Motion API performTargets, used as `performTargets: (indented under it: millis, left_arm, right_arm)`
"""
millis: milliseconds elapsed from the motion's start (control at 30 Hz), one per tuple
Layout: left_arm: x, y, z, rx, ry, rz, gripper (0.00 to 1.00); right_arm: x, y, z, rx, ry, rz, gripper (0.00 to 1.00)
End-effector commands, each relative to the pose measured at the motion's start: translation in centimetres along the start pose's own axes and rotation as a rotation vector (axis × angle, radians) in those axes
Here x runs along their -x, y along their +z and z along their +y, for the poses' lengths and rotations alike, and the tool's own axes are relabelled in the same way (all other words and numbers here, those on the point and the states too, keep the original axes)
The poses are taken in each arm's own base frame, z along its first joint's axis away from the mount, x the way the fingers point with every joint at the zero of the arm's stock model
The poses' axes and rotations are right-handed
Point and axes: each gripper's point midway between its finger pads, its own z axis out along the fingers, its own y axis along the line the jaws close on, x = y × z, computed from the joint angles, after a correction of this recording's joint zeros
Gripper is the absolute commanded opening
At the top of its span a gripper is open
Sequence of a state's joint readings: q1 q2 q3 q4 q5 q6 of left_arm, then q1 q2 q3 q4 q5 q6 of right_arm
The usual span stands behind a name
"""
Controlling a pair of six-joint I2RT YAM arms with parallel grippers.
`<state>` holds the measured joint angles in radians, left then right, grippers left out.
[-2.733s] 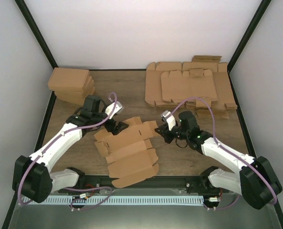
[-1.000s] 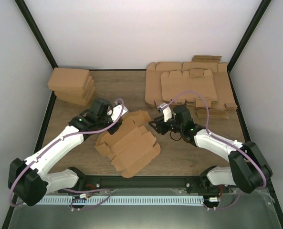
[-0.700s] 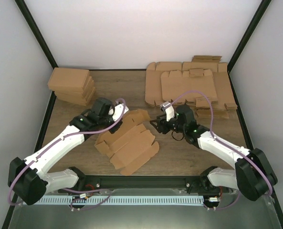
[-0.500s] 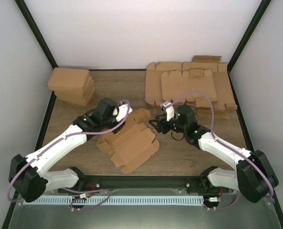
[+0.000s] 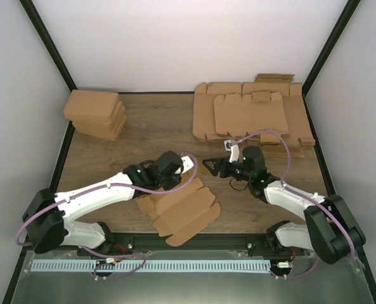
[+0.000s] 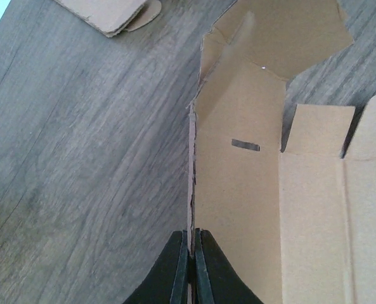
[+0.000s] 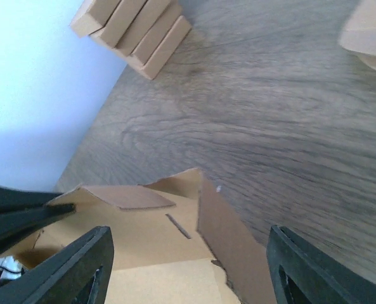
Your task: Fold the paper box
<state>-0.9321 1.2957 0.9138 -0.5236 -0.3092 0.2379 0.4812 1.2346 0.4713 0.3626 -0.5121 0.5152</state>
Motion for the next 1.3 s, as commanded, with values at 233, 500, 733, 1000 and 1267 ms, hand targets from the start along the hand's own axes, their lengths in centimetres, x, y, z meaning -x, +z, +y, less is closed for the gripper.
performTargets:
  millis: [233,500,733,1000,1267]
  left_arm:
    - [0.5,2.0,-1.4,0.132,0.065,0.058,0.05]
    - [0.8,2.3,-1.7,0.198,0.123,0.078,0.04]
    - [2.7,1.2,-1.2,0.253,0.131,0.000,0.06]
    - [3.3,1.1,0.0,0.359,0.200,-0.006,0.06]
    - [4.3,-0.4,0.9,0.392,0.207,-0.070,0.06]
  right_arm:
    - [0.2,-0.3,0.2,0.106,0.255,-0.032,0.62]
    - [0.1,-0.3,0.2,0.053,0.385,0.049,0.57]
    - [1.8,-2.0,1.9,0.036,0.519,-0.002,0.59]
    - [2.9,-0.4,4.6,0.084,0.570,0.055,0.62]
    - [3.6,-1.0,5.1,0.140,0.616,-0.023,0.69]
